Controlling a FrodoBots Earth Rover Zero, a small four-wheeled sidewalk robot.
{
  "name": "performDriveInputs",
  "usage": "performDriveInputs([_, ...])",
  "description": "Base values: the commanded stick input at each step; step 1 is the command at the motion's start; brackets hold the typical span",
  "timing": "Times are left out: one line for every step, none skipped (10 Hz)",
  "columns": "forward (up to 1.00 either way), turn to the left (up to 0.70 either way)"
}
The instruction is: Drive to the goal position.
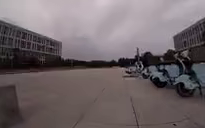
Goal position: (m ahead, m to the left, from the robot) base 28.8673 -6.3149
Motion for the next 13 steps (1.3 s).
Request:
performDriveInputs([0.63, 0.0])
performDriveInputs([0.62, 0.0])
performDriveInputs([0.63, 0.0])
performDriveInputs([0.67, 0.0])
performDriveInputs([0.7, 0.0])
performDriveInputs([0.7, 0.0])
performDriveInputs([0.7, 0.0])
performDriveInputs([0.7, 0.0])
performDriveInputs([0.7, 0.0])
performDriveInputs([0.7, 0.0])
performDriveInputs([0.7, 0.0])
performDriveInputs([0.7, 0.0])
performDriveInputs([0.7, 0.0])
